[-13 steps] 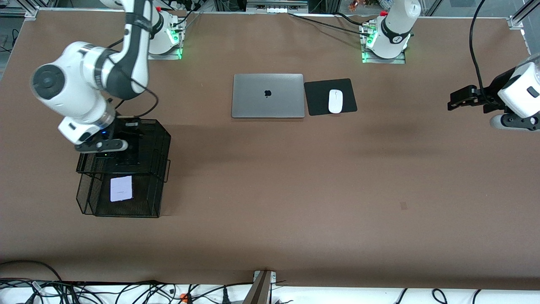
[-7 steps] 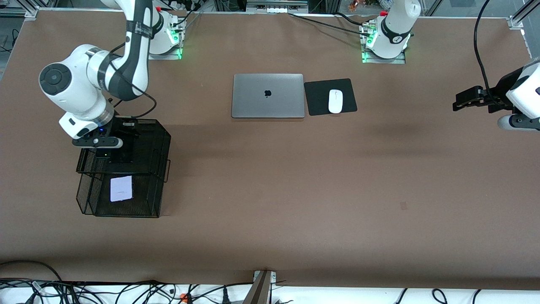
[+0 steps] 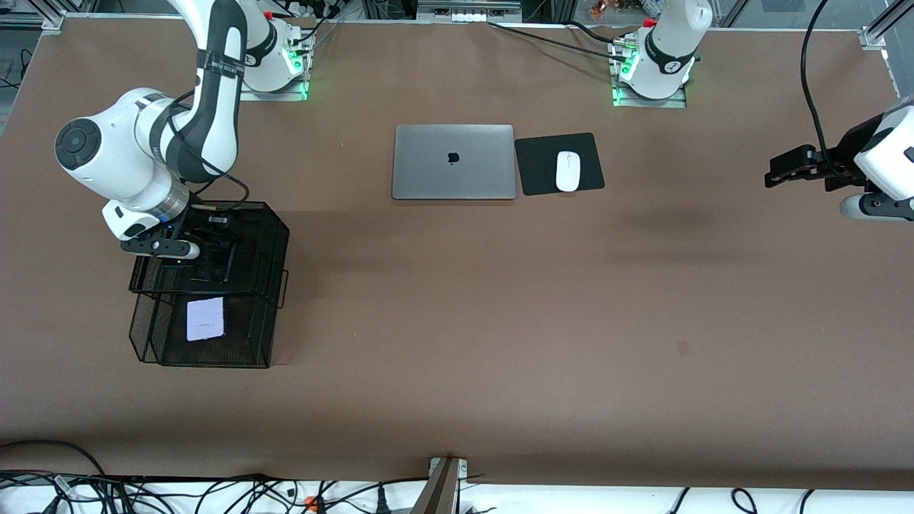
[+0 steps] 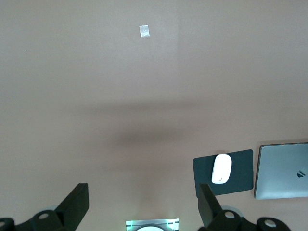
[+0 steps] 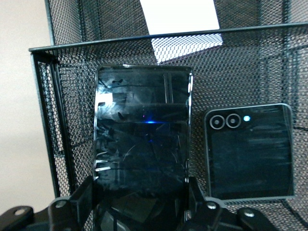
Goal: Place phones with both arms
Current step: 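Carry the black phone into the organizer's front compartment with the right gripper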
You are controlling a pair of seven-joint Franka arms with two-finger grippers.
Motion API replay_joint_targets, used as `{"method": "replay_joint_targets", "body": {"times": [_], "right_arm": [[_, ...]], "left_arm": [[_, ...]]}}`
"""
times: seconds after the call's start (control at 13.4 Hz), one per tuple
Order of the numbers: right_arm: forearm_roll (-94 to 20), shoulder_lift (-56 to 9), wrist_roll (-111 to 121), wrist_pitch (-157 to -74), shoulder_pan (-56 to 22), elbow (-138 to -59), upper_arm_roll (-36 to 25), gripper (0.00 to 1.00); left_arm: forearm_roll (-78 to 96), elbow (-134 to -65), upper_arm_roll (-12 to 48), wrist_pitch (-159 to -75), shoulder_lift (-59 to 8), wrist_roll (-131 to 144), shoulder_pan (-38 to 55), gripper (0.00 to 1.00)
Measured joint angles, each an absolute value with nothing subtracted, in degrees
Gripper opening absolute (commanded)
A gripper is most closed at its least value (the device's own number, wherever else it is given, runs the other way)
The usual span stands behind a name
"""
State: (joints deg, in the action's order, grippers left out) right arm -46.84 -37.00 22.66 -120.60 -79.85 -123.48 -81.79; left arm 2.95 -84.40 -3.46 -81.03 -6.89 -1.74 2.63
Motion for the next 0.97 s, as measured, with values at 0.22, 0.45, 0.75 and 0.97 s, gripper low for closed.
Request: {"method": "replay_joint_targets", "body": {"times": [0.22, 0.45, 0.75, 0.97], "right_arm": [[-47.0, -37.1, 22.7, -121.7, -79.6, -123.5, -80.3, 0.00], [-47.0, -37.2, 22.7, -123.6, -77.5, -123.5, -77.3, 0.44], [-47.1, -37.2, 22.6, -124.6, -76.6, -122.8, -76.5, 0.78], [-47.1, -37.2, 22.6, -124.5, -76.3, -121.4, -76.5, 1.00]], "left_arm": [[2.9, -84.4, -3.5, -81.0, -6.9, -1.8, 2.6, 1.00], [2.9, -84.4, -3.5, -81.0, -6.9, -1.8, 2.6, 1.00], [2.9, -84.4, -3.5, -81.0, -6.9, -1.8, 2.6, 1.00], [2.9, -84.4, -3.5, -81.0, -6.9, -1.8, 2.6, 1.00]]}}
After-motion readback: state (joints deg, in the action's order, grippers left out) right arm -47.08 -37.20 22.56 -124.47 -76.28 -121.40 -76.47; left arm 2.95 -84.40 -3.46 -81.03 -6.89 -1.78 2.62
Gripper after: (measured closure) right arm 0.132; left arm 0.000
